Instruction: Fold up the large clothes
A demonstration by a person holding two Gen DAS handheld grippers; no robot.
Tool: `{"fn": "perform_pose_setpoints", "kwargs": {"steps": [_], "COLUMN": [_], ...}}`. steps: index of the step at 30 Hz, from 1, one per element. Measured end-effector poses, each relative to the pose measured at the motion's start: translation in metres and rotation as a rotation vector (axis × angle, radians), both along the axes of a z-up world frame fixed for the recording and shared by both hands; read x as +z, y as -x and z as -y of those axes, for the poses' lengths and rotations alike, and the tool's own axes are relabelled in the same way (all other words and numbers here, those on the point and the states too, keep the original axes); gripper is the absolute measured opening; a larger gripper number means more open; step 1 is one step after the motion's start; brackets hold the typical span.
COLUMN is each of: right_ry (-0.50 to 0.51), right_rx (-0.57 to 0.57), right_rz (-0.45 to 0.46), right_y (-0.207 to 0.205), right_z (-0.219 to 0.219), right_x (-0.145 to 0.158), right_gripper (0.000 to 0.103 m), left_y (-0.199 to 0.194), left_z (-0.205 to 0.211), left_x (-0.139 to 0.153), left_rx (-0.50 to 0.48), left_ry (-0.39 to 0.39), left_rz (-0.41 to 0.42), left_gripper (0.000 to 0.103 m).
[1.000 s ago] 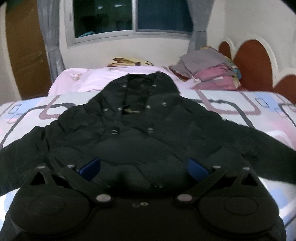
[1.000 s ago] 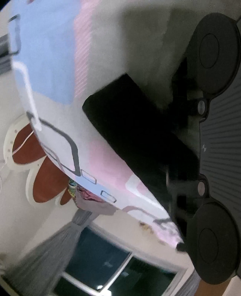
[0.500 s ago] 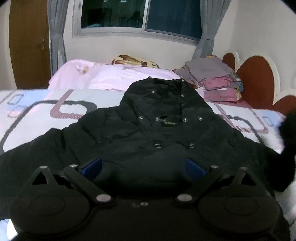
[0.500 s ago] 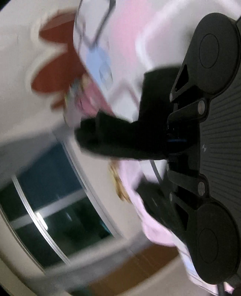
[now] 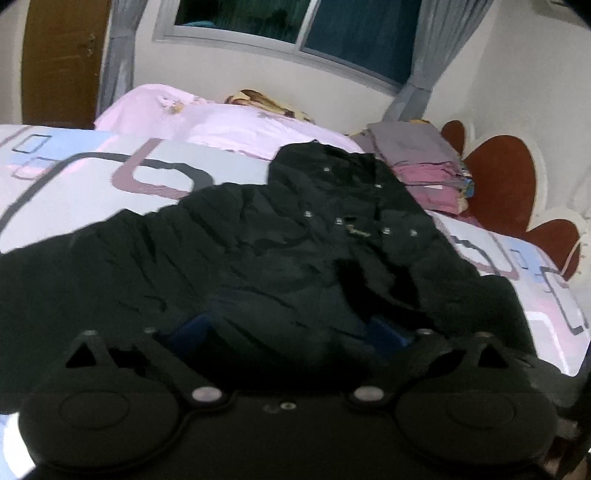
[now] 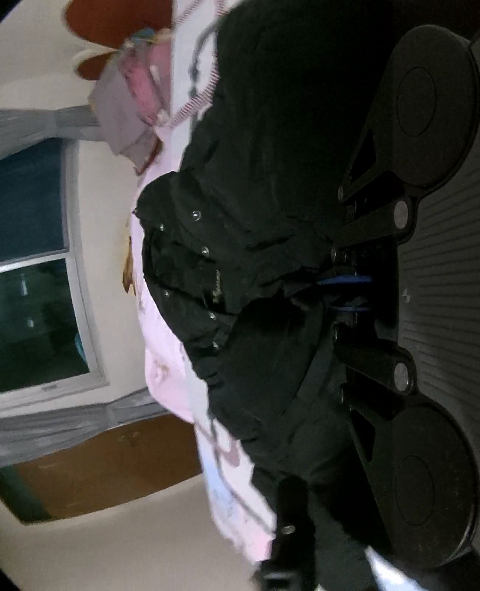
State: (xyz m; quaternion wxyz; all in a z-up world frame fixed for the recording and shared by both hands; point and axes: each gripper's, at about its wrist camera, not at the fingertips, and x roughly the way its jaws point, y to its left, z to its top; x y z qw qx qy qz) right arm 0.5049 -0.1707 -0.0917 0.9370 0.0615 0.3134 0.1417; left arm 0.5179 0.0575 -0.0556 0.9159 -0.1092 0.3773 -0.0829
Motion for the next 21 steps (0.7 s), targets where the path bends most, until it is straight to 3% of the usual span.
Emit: {"fn": "perform_pose_setpoints", "kwargs": {"steps": [1, 2, 5, 6, 9, 10, 13, 14, 15, 16, 17, 19, 21], "right_ry": [-0.013, -0.023, -0.037, -0.050, -0.086, -0.109, -0.165, -0.164, -0.165, -0.175, -0.188, -0.189, -0.178], "right_rx": [0.001, -0.010, 0.005, -0.012, -0.134, -0.200, -0.372, -0.408, -0.440, -0.458, -0.475, -0.478, -0.460], "right_rz": [0.018, 0.050, 0.079, 0.095, 0.072, 0.058, 0.036, 0.026, 0.008, -0.011, -0.034, -0.056, -0.073], "right_y": [0.001, 0.007, 0.020, 0.029, 0.034, 0.034, 0.039, 0.039, 0.038, 0.035, 0.031, 0.026, 0.023], "right_z": [0.002, 0.004, 0.018, 0.026, 0.063, 0.082, 0.133, 0.144, 0.156, 0.164, 0.172, 0.179, 0.181], "right_x": [0.004, 0.009, 0.029, 0.036, 0.043, 0.042, 0.039, 0.037, 0.035, 0.031, 0.026, 0.020, 0.017], "right_gripper": [0.074, 0.084, 0.086, 0.084, 0.062, 0.060, 0.056, 0.049, 0.031, 0.019, 0.017, 0.017, 0.017], "left_y": [0.000, -0.001, -0.006, -0.008, -0.023, -0.030, -0.048, -0.052, -0.054, -0.056, -0.058, -0.058, -0.054], "left_z": [0.003, 0.006, 0.015, 0.016, 0.026, 0.029, 0.035, 0.037, 0.039, 0.042, 0.045, 0.051, 0.051], "left_x": [-0.001, -0.001, -0.006, -0.008, -0.019, -0.024, -0.041, -0.044, -0.045, -0.046, -0.047, -0.047, -0.042], "left_rx": [-0.007, -0.017, -0.045, -0.049, -0.066, -0.076, -0.128, -0.121, -0.120, -0.126, -0.135, -0.135, -0.123], "left_ry": [0.003, 0.007, 0.053, 0.064, 0.055, 0.055, 0.097, 0.097, 0.097, 0.100, 0.107, 0.094, 0.084], "left_rz": [0.006, 0.009, 0.007, 0.001, -0.035, -0.059, -0.138, -0.145, -0.144, -0.144, -0.143, -0.115, -0.073], "left_gripper": [0.100, 0.100, 0.100, 0.099, 0.097, 0.090, 0.051, 0.049, 0.048, 0.039, 0.026, 0.014, 0.011]}}
